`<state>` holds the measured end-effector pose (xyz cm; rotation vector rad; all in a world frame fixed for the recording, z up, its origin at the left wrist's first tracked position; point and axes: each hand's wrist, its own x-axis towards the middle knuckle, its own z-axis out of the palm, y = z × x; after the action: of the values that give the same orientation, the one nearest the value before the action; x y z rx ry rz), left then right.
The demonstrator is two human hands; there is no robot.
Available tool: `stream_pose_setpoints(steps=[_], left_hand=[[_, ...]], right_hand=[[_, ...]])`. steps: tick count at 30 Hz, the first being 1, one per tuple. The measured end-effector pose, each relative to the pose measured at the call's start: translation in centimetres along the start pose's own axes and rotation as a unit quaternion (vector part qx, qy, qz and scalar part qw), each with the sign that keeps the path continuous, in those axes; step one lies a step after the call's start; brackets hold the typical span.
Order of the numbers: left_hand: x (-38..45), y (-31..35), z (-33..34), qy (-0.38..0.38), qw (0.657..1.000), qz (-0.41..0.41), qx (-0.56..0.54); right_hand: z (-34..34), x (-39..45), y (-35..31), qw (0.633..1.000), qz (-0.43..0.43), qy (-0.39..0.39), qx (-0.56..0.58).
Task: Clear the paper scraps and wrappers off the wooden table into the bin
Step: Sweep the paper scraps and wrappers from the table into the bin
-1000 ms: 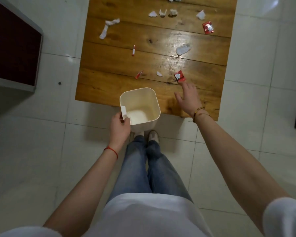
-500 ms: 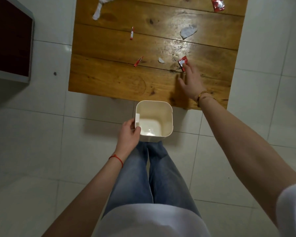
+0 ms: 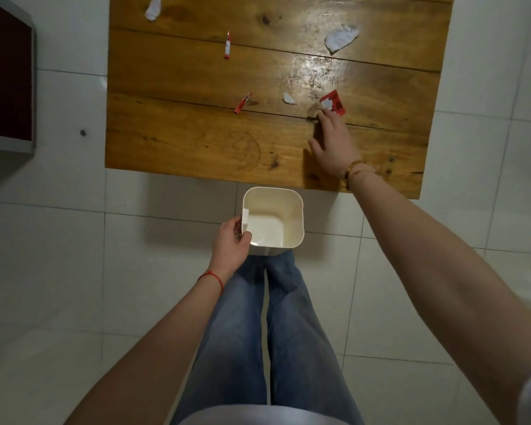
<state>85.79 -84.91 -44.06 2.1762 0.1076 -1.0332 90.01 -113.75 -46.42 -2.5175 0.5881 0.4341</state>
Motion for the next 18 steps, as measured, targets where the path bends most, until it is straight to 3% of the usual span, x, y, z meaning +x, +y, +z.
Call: stream_pose_setpoints(steps=[11, 18], left_hand=[[1.5, -1.1, 0.3, 0.0, 0.999, -0.021, -0.039], [2.3, -1.5, -0.1, 0.003, 0.997, -0.031, -0.075]], right_hand=[[4.4, -8.3, -2.9, 0.993, -0.092, -0.053, 0.043], [5.4, -11.7, -4.3, 0.973, -0.179, -0.131, 0.065]])
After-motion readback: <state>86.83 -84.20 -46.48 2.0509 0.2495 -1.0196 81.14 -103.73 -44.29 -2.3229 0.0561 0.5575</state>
